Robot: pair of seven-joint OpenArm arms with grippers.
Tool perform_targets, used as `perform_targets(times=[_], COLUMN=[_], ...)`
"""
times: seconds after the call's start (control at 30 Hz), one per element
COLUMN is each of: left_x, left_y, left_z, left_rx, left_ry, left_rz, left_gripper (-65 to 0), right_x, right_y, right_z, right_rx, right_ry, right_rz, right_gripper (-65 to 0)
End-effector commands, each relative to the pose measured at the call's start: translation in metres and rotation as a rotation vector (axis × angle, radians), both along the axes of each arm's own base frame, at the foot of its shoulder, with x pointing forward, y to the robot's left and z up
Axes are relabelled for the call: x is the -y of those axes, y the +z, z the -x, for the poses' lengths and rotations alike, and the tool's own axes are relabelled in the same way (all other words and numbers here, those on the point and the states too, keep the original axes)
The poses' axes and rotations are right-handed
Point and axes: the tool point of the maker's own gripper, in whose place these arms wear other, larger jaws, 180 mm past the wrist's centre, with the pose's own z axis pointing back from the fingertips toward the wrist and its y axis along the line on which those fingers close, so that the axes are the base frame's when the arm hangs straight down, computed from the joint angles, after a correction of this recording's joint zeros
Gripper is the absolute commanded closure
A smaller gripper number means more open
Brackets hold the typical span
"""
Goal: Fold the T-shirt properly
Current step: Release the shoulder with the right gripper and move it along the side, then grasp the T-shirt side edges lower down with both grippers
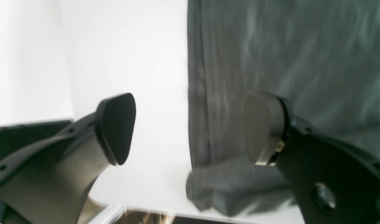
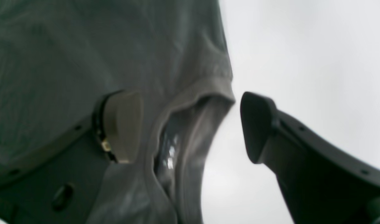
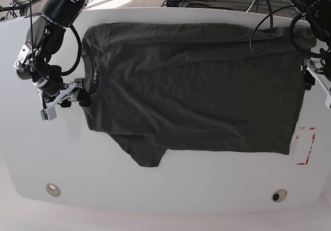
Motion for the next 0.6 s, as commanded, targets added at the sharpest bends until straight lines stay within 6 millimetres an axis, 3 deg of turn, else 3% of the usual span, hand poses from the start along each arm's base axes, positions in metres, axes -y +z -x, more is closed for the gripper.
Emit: perform_targets(times=[0.0,0.1,0.3,0.57], left_x=[-0.006,-0.01,-0.019,-0.024], left_y=[0.023,0.041,0.042,0.052], left_z=[-0.014,-0.029,-0.05,-0.063], left_rx=[0.079,0.163,0.2,0.285], left_ry=[0.035,0.118,0.184,0.21], left_rz=[-0.002,0.054,0.149,0.187], left_gripper=[-49.7,-49.9,-49.9,-49.9], right_x=[0.003,0.007,0.007,0.001], right_y=[0.015,0.011,0.003,-0.036], right_z=[-0.032,-0.054,-0.089,-0.095], right_rx=[0.074,0.071,0.071,0.038], right_ry=[0.006,0.004,0.004,0.002], right_rz=[-0.013,-0.032,-0.062,-0.085], right_gripper=[-46.6,-46.6,-46.6,-46.6])
